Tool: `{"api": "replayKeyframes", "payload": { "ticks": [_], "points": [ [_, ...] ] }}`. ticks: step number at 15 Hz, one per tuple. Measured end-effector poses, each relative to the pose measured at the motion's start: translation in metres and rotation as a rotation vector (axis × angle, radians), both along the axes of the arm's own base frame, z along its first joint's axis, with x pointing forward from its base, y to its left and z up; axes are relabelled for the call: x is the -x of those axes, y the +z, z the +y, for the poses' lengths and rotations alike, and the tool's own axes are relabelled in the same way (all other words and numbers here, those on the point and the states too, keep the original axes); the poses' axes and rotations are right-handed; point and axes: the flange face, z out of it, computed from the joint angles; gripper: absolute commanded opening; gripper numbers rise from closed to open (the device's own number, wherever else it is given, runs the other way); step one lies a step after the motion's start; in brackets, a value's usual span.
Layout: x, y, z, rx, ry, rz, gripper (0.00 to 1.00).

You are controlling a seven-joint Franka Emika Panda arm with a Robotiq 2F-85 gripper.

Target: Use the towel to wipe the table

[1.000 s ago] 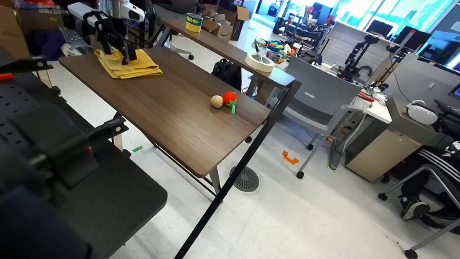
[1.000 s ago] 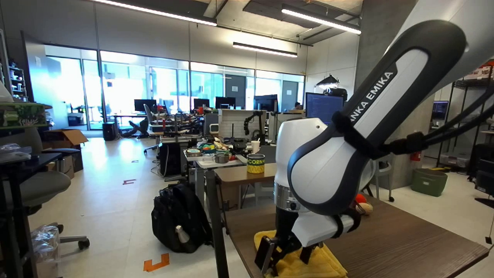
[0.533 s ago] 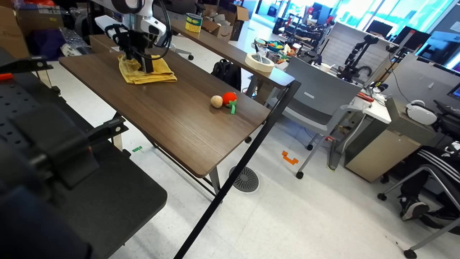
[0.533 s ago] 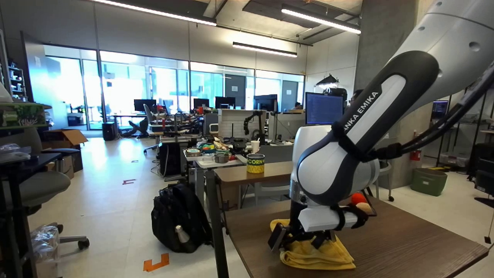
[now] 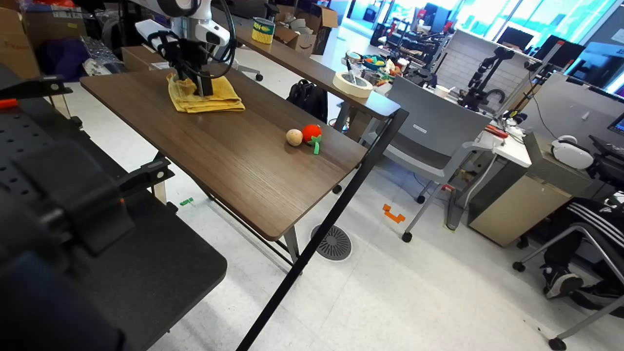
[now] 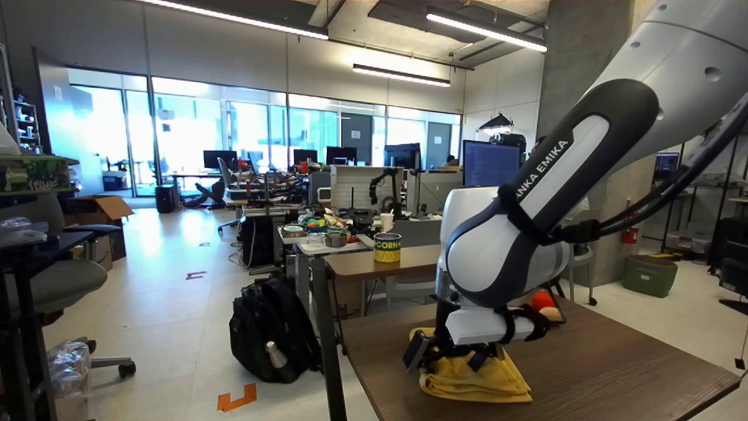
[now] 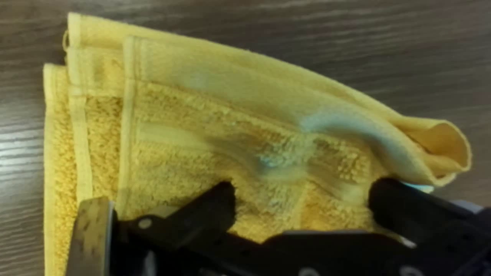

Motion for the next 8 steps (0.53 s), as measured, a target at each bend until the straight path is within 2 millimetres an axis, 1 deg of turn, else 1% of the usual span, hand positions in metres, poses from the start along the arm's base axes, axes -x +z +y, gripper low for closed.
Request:
{"api": "replayKeyframes", "payload": {
  "ticks": [1, 3, 6, 8],
  "points": [
    [-0.007, -0.001, -0.002, 0.014, -0.027, -0.016, 1.0],
    [-0.029, -0.003, -0.016, 0.049, -0.113, -0.06, 1.0],
    [-0.062, -0.004, -0.054, 0.106, -0.26, -0.101, 1.0],
    [-0.078, -0.004, -0.076, 0.129, -0.348, -0.106, 1.0]
  ]
}}
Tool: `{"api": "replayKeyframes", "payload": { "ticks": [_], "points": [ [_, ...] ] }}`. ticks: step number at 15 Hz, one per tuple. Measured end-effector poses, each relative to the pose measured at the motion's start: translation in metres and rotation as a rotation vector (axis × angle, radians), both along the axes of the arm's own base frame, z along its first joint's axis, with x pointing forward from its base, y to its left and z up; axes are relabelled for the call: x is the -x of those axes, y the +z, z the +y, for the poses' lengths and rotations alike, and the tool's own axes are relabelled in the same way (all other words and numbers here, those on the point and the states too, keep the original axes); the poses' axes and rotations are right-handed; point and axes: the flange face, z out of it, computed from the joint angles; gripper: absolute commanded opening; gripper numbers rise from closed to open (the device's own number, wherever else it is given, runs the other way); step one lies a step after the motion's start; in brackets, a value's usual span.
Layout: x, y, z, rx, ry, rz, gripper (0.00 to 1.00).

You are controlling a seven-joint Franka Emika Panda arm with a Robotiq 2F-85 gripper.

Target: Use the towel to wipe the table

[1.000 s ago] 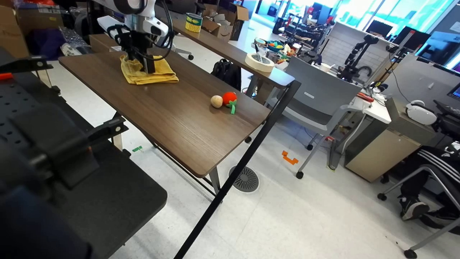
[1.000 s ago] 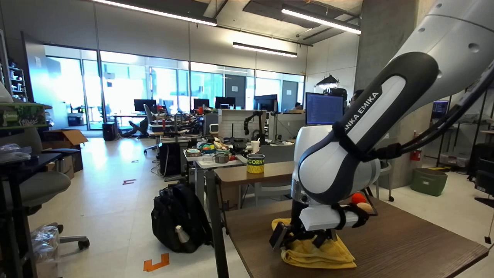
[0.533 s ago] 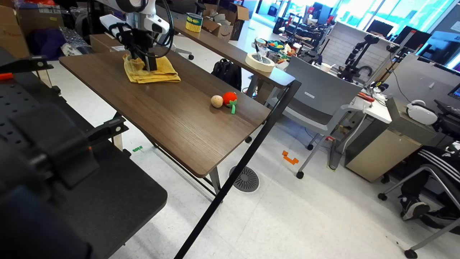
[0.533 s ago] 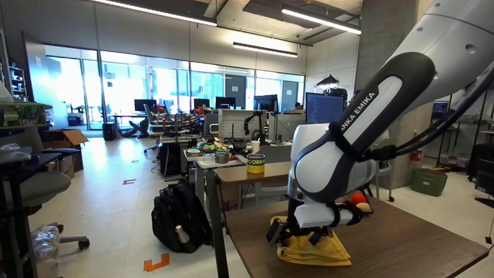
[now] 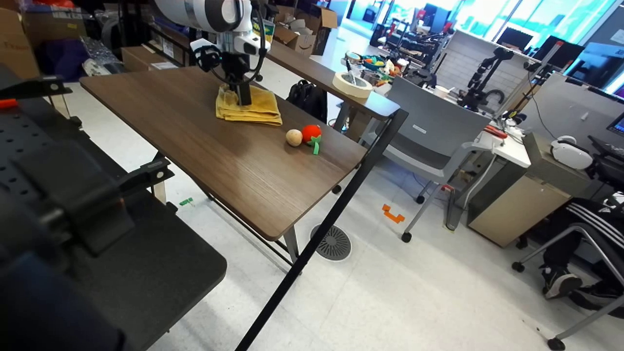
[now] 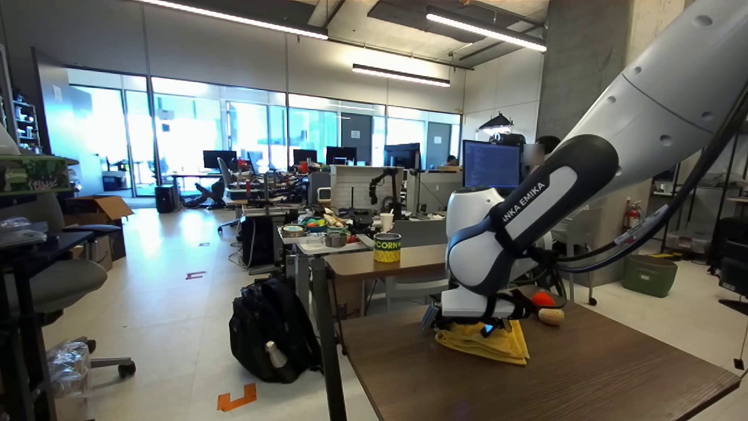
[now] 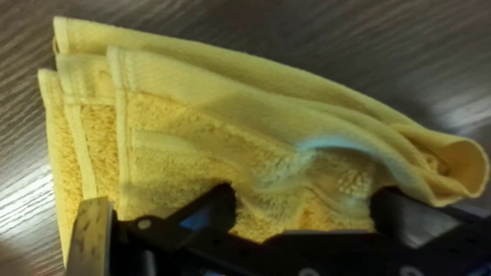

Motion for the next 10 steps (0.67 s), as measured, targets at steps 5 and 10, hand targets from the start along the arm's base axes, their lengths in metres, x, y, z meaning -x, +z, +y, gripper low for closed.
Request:
{"api": "replayKeyframes", "payload": {
  "ticks": [5, 10],
  "points": [
    [-0.009, 0.0, 0.017, -0.035, 0.013, 0.031, 1.0],
    [0.023, 0.001, 0.1, -0.108, 0.266, 0.094, 1.0]
  ]
}}
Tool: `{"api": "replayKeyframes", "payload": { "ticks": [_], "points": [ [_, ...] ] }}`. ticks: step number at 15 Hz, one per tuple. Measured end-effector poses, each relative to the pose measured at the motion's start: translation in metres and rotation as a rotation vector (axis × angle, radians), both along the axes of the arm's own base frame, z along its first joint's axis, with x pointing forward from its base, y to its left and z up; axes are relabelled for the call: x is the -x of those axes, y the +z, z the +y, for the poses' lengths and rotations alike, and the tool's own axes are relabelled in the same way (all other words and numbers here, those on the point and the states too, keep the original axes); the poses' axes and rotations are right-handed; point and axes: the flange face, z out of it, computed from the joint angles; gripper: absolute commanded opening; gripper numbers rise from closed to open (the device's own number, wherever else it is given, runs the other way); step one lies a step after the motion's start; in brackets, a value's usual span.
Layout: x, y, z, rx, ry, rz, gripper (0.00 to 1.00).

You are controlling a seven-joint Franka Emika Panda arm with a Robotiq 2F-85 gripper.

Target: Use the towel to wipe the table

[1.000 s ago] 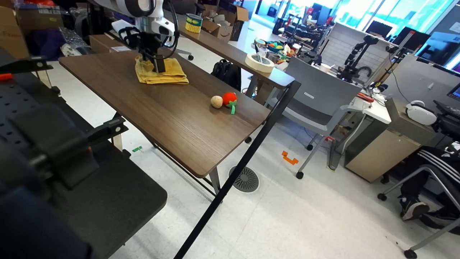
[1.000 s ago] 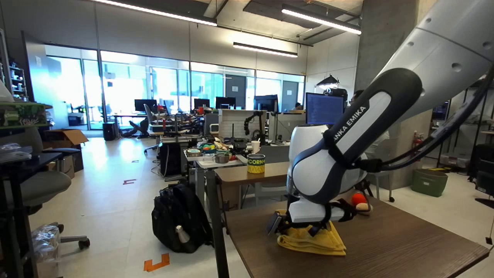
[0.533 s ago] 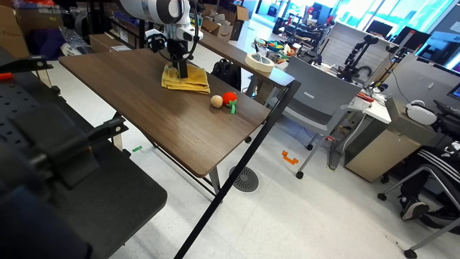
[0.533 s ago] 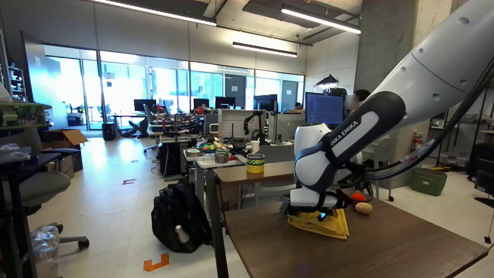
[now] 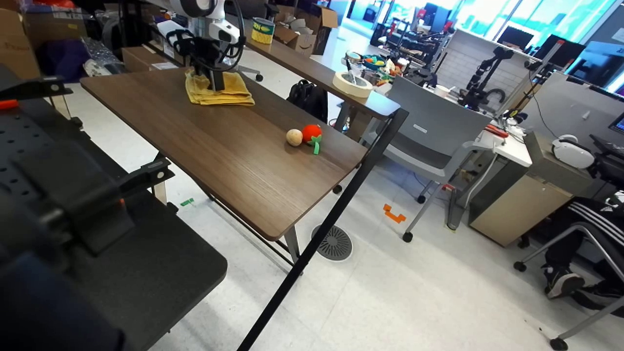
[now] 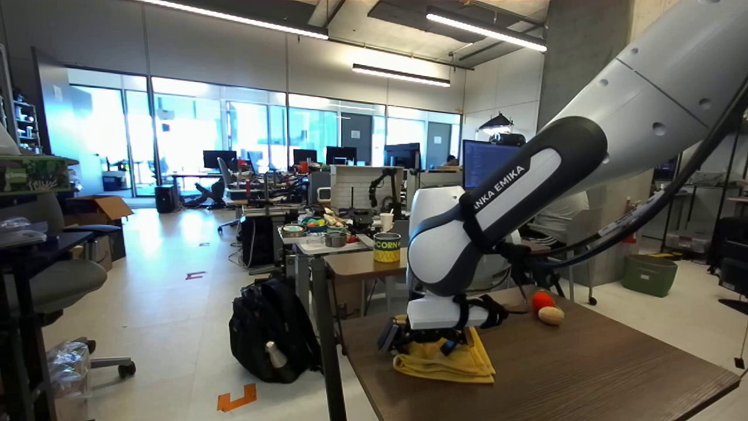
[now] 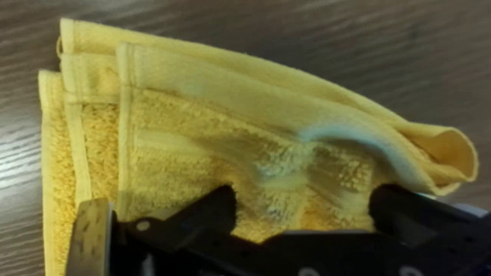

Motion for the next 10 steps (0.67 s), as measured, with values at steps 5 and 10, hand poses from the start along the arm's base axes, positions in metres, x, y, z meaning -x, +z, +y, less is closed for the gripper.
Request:
{"api": "replayKeyframes", "payload": {
  "ticks": [5, 10],
  "points": [
    [0.043, -0.002, -0.004, 0.021, 0.205, 0.11, 1.0],
    [0.052, -0.002, -0.089, 0.15, 0.127, 0.175, 1.0]
  ]
}}
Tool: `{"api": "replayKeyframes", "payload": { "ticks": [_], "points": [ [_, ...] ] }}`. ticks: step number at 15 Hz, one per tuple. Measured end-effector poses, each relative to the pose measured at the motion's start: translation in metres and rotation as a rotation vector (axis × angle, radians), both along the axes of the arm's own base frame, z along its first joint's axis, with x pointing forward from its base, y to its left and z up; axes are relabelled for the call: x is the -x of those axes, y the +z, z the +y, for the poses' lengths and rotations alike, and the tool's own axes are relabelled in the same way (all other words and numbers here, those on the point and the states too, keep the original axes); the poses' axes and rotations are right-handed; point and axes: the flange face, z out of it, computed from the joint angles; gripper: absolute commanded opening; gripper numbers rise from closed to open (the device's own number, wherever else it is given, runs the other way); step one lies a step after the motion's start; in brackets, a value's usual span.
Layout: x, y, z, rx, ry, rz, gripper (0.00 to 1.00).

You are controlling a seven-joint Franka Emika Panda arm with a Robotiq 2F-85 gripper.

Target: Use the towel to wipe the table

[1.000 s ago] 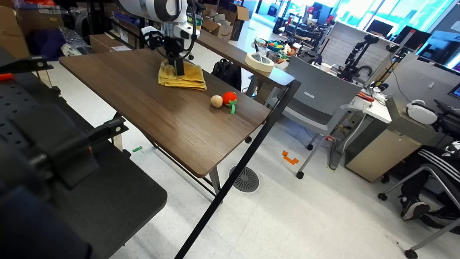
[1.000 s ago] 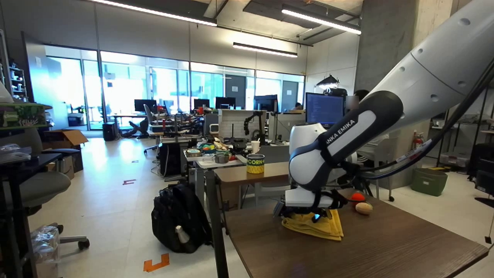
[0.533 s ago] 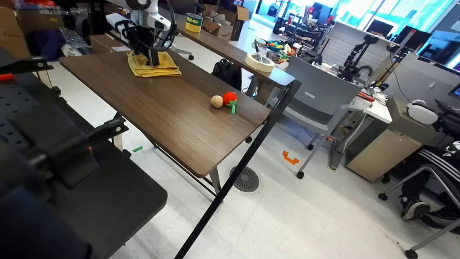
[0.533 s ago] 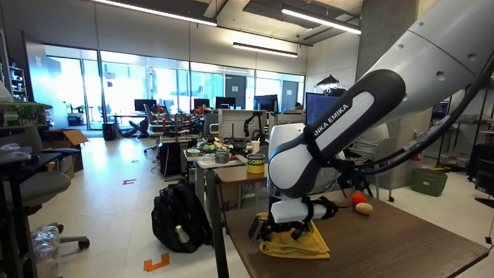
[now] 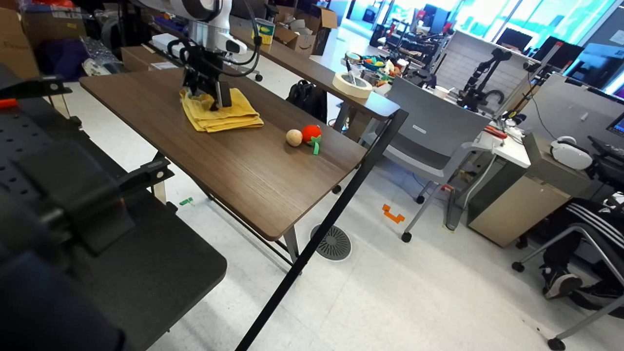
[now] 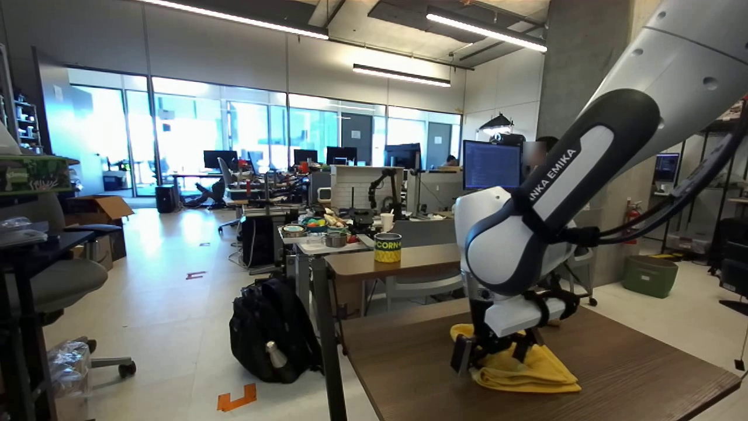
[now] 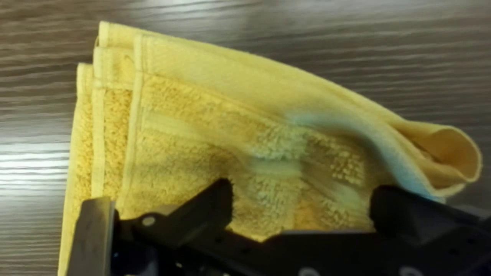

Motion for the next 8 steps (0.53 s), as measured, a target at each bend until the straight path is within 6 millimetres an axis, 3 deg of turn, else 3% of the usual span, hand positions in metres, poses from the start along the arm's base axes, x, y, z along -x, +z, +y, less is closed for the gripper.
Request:
{"api": "replayKeyframes", "payload": {
  "ticks": [4, 6, 8],
  "points": [
    [-0.003, 0.001, -0.073, 0.125, -0.093, -0.01, 1.0],
    [0.002, 0.0, -0.082, 0.136, -0.076, 0.004, 1.0],
    [0.015, 0.0, -0.074, 0.125, 0.013, 0.015, 1.0]
  ]
}}
